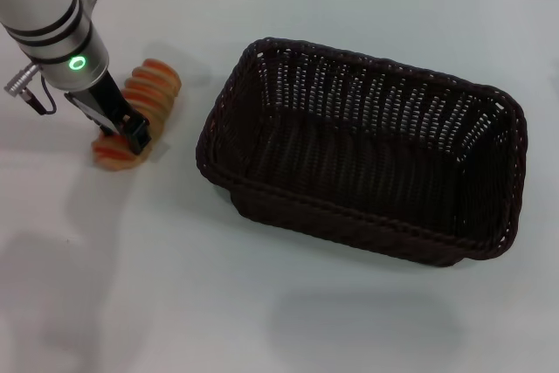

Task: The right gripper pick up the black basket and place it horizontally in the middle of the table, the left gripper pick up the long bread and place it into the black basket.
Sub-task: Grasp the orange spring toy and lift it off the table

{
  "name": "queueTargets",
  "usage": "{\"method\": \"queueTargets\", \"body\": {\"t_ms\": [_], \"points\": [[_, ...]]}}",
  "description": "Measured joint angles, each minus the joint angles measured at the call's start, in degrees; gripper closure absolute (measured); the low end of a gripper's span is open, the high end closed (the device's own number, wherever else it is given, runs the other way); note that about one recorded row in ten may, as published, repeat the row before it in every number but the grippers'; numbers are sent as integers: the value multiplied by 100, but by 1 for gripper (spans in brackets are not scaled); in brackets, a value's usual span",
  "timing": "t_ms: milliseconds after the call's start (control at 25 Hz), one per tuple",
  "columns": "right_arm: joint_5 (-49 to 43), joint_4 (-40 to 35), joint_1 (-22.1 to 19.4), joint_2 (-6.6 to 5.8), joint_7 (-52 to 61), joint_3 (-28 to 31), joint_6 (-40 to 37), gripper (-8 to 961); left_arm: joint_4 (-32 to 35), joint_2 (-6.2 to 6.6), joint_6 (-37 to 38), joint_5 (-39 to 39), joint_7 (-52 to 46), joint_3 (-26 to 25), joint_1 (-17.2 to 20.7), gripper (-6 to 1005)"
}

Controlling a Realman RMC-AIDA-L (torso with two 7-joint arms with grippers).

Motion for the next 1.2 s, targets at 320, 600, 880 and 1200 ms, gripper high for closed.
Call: {"method": "queueTargets", "body": {"t_ms": [320,600,880,1200], "points": [[0,-12,38,0,0,-4,34,409,317,12,19,1,6,169,216,594],[0,-18,102,0,0,-15,34,409,421,28,-29,5,37,173,274,643],[1,-1,107,0,0,-21,32,409,1147,47,-44,25,4,144,650,694],[1,18,147,0,1,1,31,409,1740,-15,93,19,28,138,912,740]]}}
